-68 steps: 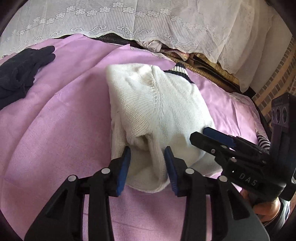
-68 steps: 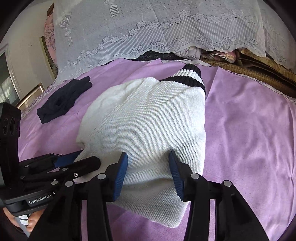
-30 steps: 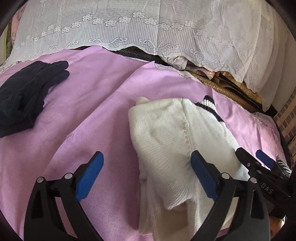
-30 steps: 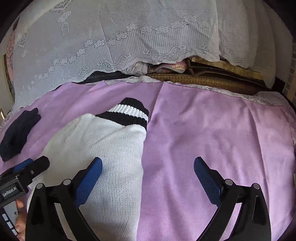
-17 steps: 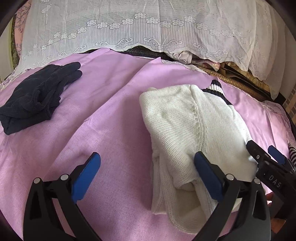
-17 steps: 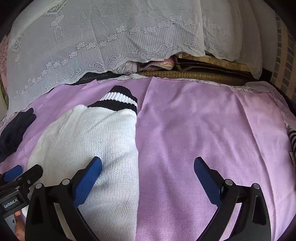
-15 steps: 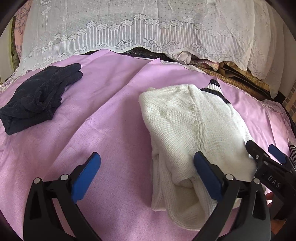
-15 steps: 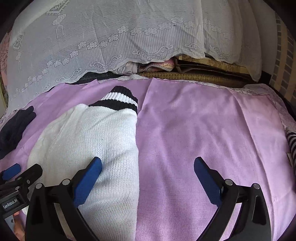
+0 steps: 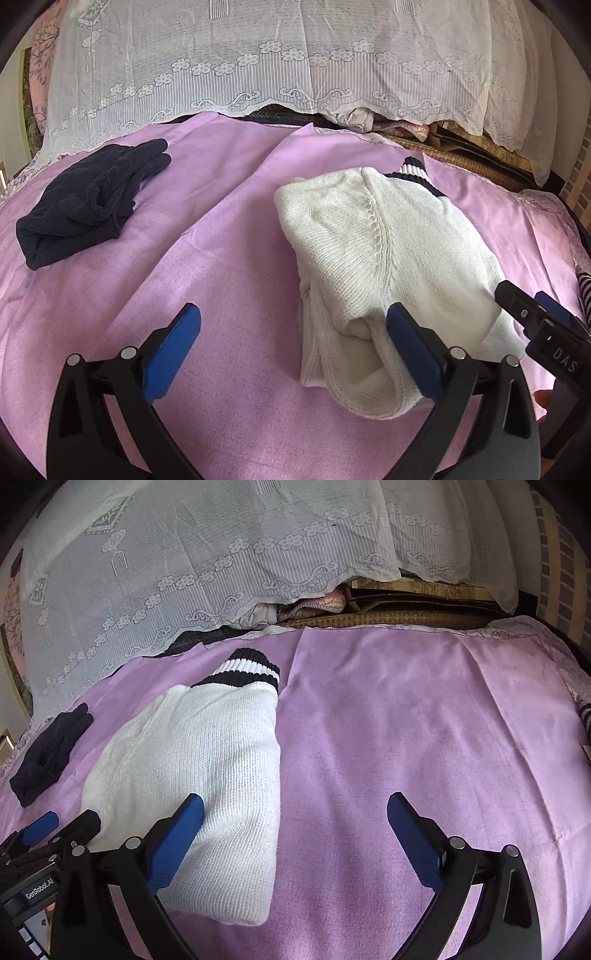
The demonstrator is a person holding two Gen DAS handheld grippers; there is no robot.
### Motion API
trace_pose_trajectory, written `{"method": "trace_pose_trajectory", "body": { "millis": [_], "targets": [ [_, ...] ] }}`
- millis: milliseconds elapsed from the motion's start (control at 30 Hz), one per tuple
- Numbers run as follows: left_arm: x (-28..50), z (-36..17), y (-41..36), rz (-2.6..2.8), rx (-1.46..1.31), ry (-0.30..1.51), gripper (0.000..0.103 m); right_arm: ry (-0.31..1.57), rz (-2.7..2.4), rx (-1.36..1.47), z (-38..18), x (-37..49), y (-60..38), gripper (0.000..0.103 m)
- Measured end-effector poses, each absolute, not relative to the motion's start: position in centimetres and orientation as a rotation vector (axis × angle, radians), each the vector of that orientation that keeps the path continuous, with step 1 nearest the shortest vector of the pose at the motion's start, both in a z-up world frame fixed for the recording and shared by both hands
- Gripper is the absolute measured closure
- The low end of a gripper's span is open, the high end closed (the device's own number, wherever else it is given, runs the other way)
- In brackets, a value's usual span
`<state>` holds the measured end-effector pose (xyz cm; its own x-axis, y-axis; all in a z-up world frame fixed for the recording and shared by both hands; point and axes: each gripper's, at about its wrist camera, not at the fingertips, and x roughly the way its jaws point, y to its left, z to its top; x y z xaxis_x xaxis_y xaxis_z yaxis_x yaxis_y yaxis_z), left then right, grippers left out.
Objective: Fold small clothes
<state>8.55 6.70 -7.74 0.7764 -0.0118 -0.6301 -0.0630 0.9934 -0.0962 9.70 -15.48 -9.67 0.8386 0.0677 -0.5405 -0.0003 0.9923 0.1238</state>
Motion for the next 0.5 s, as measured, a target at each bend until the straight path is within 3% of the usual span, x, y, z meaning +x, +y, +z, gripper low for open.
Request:
{"method": "trace_pose_trajectory", "body": {
  "millis": [333, 500],
  "targets": [
    [8.6, -6.8, 6.3, -0.005, -0.119, 0.643, 0.005, 0.524, 0.036, -0.017, -8.7, 7.6, -13.4, 0.003],
    [10.3, -8.4, 5.9, 0.003, -0.1, 0.743, 0.004, 0.659, 0.024, -0.086, -10.2, 9.9, -12.4, 0.003]
  ]
}}
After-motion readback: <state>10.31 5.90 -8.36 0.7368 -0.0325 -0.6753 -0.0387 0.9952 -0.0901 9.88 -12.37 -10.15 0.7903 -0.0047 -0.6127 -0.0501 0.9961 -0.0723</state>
